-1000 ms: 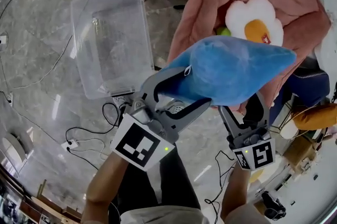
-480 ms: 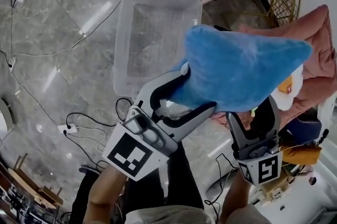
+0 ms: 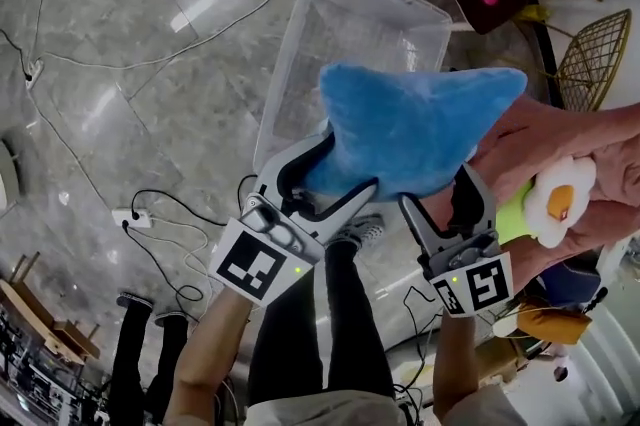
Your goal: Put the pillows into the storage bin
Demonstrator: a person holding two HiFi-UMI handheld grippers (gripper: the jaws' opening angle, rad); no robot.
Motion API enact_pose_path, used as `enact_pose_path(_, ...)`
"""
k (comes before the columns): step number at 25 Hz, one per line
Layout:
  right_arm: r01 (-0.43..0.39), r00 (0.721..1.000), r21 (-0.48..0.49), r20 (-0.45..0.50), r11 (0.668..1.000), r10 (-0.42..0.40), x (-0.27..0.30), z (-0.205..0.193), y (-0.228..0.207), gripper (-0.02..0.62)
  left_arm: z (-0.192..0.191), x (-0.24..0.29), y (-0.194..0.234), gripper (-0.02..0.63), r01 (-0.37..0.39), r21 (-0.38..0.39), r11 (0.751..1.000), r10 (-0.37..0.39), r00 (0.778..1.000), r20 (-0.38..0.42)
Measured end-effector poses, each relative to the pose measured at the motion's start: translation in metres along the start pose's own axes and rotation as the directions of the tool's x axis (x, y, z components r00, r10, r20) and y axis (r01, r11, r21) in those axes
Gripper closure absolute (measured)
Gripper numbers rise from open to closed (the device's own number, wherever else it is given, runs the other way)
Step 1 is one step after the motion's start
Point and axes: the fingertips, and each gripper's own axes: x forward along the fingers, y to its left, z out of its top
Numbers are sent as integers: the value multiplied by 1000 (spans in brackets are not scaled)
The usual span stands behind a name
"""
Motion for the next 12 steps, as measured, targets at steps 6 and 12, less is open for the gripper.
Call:
enact_pose_path(6, -42, 996, 26, -83, 999, 44, 59, -54, 16, 251, -62, -11, 53, 334, -81, -62, 995, 79, 996, -32)
enact_pose_path(12, -76, 981, 131, -167, 989, 97, 101, -136, 17, 268, -137, -2, 86, 337, -132, -100, 986, 118, 984, -134)
